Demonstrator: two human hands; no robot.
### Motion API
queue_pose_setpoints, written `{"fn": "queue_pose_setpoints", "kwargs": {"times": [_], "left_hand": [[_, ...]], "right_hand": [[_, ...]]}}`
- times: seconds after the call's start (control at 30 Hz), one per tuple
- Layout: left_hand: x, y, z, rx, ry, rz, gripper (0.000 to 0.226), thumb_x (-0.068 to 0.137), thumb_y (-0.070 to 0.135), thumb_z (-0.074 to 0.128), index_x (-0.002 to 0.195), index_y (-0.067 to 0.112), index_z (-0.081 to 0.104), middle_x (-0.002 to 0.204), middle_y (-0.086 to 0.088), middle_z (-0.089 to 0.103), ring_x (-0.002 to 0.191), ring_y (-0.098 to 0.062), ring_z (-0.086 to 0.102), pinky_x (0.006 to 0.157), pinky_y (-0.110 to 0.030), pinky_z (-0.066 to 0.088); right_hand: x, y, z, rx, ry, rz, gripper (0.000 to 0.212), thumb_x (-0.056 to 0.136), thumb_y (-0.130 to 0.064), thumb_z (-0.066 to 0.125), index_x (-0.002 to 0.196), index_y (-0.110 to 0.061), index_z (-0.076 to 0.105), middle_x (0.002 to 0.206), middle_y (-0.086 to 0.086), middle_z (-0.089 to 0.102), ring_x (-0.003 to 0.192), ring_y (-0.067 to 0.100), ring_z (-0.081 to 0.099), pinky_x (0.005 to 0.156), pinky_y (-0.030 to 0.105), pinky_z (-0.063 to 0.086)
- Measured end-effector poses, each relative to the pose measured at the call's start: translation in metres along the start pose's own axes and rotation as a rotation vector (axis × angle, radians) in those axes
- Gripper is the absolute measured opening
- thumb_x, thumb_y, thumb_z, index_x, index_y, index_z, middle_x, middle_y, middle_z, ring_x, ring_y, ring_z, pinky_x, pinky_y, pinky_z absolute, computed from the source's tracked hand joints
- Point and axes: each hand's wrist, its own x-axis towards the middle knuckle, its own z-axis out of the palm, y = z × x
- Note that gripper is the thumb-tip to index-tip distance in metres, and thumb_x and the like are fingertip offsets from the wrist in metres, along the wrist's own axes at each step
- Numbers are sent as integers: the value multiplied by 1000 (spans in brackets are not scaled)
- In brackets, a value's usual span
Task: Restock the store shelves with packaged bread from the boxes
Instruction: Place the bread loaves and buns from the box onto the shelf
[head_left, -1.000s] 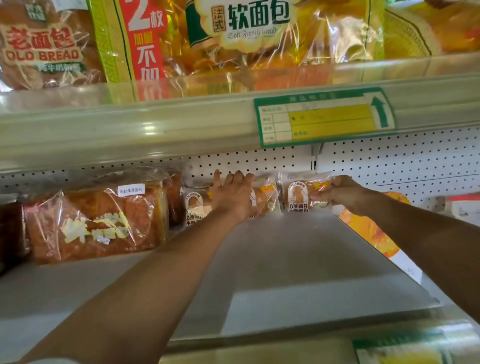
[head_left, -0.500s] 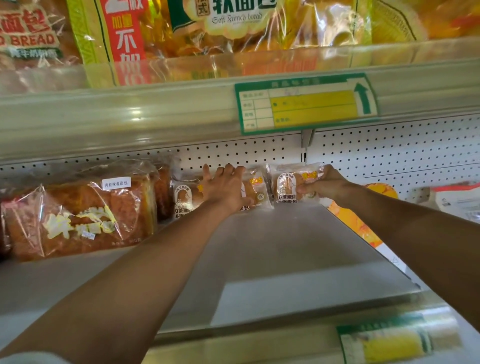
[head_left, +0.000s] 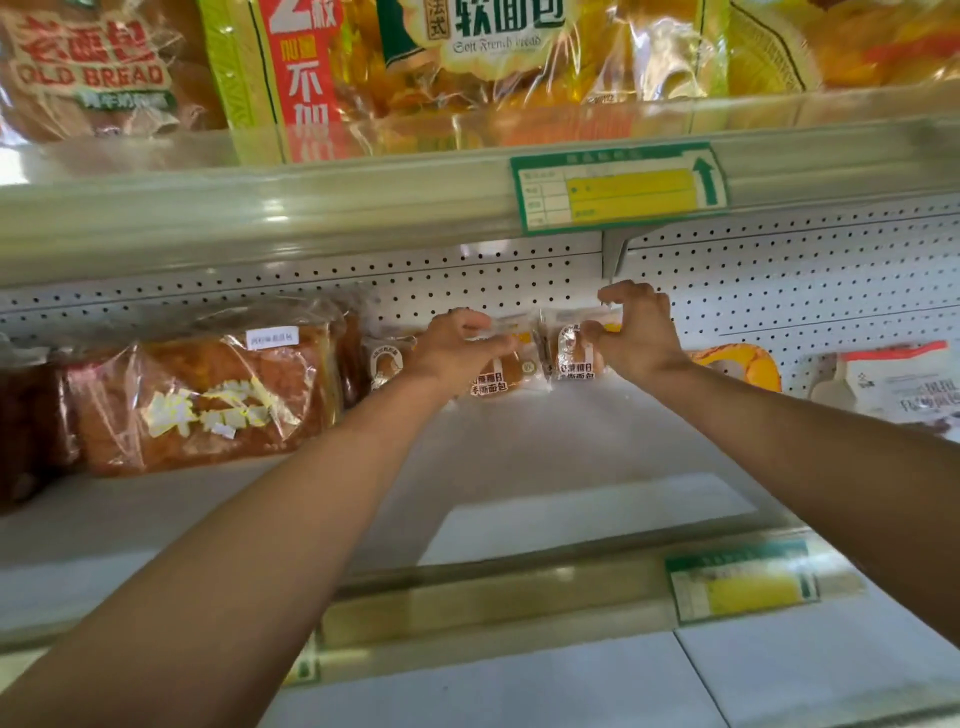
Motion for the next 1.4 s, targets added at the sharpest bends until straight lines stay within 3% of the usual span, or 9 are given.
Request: {"fn": "queue_pose_setpoints", "kwargs": {"times": [0.1,0.2,0.43,0.67,0.83,1.03,1.13,1.3,1.4], "left_hand": [[-27,3,-20,-223,21,-38,33,86,30,75,117,20,67,110,3,69,95,-12,64,70,-19,52],[-61,-1,-51,-369,45,-62,10,89,23,72,98,27,69,103,2,73,102,-18,69,85,-30,55],[-161,-23,-139,-564,134,-86,16,95,16,63,110,15,67,88,-4,75,74,-18,71,69,-30,59],[-268,-73,-239,-571,350,-175,8,96,19,62,96,21,70,84,-1,76,73,-17,71,62,-26,56],[-358,-122,-312,-552,502,-245,9,98,17,57,99,18,66,79,1,74,65,-12,69,61,-24,55],[-472,-206,-399,-493,666,-454,12,100,17,56,102,12,67,89,-5,73,73,-17,68,68,-30,55],[-520,-249,-426,-372,735,-577,18,100,16,56,108,3,65,91,-9,70,71,-18,63,66,-29,52],[-598,-336,-460,-330,841,-752,12,100,15,56,102,9,66,83,-4,70,66,-15,62,60,-23,48],[-635,-392,-465,-353,903,-868,15,99,15,57,88,14,67,80,-6,67,64,-15,59,59,-24,47]], "right_hand": [[-21,-28,10,198,-38,-59,18,87,-15,68,104,-18,65,111,5,64,106,21,60,97,41,49],[-48,-65,23,364,-115,-155,17,88,-4,64,83,-20,66,83,0,69,80,17,65,81,32,54],[-124,-172,67,472,-233,-351,12,90,0,62,87,-8,71,72,-5,65,62,-5,57,65,16,45],[-223,-283,128,635,-435,-471,13,92,-2,61,84,-9,69,74,2,66,64,9,60,66,28,51],[-311,-369,175,806,-590,-514,11,93,-2,59,88,3,67,69,7,65,54,5,58,52,17,46],[-437,-449,250,937,-913,-482,19,95,-6,58,79,-14,65,69,16,66,51,15,59,47,25,46],[-487,-470,285,926,-1042,-456,20,95,-6,57,78,-9,66,70,16,67,53,18,62,48,26,49],[-578,-492,357,838,-1333,-397,18,97,-7,56,85,0,67,71,8,68,57,19,64,53,33,53],[-625,-495,404,779,-1487,-324,16,97,-7,56,85,-5,67,70,6,67,54,14,63,51,26,51]]}}
